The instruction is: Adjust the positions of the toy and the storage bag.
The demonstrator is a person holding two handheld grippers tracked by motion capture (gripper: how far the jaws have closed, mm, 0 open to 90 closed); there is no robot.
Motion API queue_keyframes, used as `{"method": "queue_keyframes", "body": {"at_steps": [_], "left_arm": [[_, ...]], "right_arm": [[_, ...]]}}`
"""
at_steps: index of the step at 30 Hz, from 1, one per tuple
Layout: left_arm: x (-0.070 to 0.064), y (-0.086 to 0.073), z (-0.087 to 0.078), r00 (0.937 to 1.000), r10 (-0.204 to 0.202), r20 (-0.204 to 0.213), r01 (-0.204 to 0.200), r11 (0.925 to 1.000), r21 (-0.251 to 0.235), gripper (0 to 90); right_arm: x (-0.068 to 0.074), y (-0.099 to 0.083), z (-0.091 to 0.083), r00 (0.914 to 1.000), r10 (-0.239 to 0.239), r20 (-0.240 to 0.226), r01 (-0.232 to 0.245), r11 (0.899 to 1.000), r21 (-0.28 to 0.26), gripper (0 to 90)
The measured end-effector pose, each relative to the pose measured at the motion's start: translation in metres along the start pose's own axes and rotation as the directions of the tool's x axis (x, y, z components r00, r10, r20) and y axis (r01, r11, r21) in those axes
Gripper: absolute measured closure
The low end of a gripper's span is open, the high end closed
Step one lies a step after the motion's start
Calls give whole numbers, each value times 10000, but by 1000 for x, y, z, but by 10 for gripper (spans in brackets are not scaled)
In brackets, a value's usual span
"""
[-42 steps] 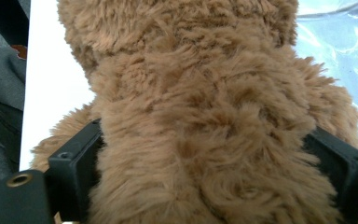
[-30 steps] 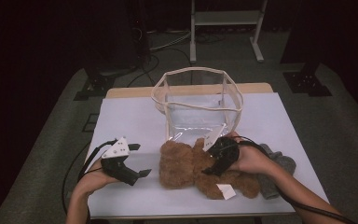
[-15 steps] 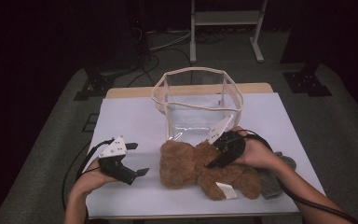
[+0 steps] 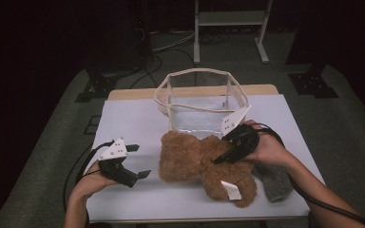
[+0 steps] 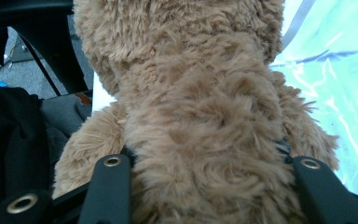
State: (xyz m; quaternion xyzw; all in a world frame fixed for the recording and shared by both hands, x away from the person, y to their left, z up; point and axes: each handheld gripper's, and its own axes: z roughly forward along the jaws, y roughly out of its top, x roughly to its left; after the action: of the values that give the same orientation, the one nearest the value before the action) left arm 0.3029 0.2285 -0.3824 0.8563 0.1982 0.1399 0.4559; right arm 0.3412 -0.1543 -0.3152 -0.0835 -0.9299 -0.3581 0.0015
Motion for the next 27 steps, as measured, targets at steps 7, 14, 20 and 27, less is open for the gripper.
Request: {"method": "queue_keyframes", "body": {"at_steps": [7,14,20,27], "left_arm": [[2,-1,-2,10000,-52,-33,51,10000,-50,29],[2,0,-3,10000,-70,-19,70,9999,-86,29],[3,1,-4,10000,-52,-50,51,9998,-178,29],[5,1,-2,10000,-62,22,63,9997,-215,29]], "right_arm": [[0,10,-8,9999,-105,-5,105,9998,-173,522],[1,25,-25,9997,-218,64,220,9990,-392,526],[-2,41,-45,9994,-316,110,323,9972,-681,526],[0,68,-67,9981,-535,295,555,9959,-707,532]]}}
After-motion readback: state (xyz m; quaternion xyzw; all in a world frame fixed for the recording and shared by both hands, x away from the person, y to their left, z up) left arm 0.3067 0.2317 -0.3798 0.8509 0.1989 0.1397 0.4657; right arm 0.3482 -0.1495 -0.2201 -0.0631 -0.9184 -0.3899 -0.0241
